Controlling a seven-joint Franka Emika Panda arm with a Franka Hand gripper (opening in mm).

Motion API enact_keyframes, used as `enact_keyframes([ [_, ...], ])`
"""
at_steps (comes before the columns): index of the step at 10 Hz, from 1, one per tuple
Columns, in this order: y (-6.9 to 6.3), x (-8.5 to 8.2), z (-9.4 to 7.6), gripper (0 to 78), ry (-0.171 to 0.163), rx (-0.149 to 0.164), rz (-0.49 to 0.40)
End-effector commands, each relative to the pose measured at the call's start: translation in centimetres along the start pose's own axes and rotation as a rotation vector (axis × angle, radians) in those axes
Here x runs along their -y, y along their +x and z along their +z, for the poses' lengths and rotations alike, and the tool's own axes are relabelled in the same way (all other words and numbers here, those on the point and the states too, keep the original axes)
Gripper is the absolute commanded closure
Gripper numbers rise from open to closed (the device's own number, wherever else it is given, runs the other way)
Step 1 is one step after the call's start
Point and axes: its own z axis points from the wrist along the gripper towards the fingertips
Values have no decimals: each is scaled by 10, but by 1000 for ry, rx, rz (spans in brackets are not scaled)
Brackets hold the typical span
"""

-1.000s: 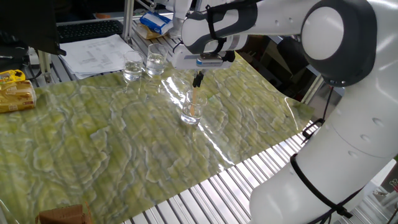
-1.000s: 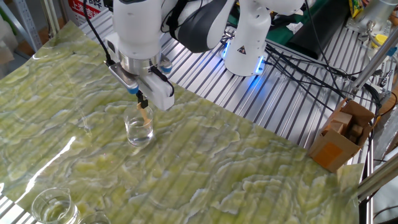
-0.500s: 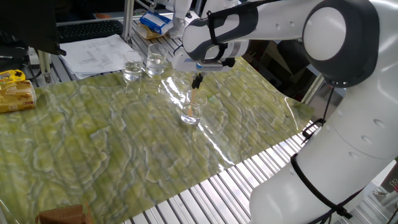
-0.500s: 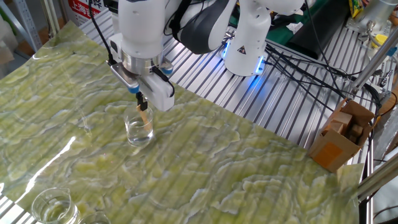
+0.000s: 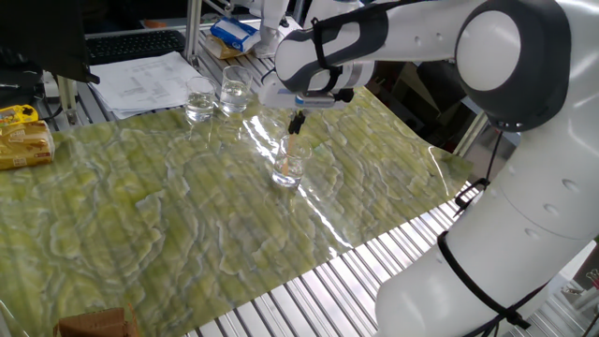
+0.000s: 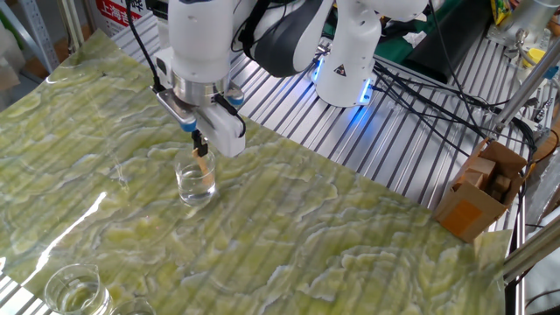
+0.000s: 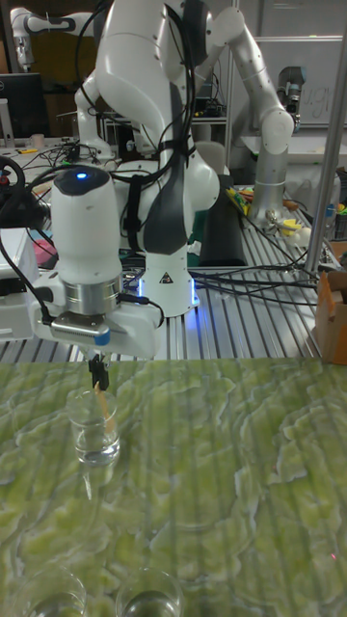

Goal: Stir the beaker with a glass rod

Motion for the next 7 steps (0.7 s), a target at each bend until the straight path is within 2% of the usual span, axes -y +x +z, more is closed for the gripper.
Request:
enact_keyframes([
  [1,-25,15,8,765,-21,75,-12],
  [4,-29,21,10,765,-23,82,-28],
  [6,-25,24,9,765,-16,71,-45],
  [7,-18,27,4,765,-8,55,-58],
])
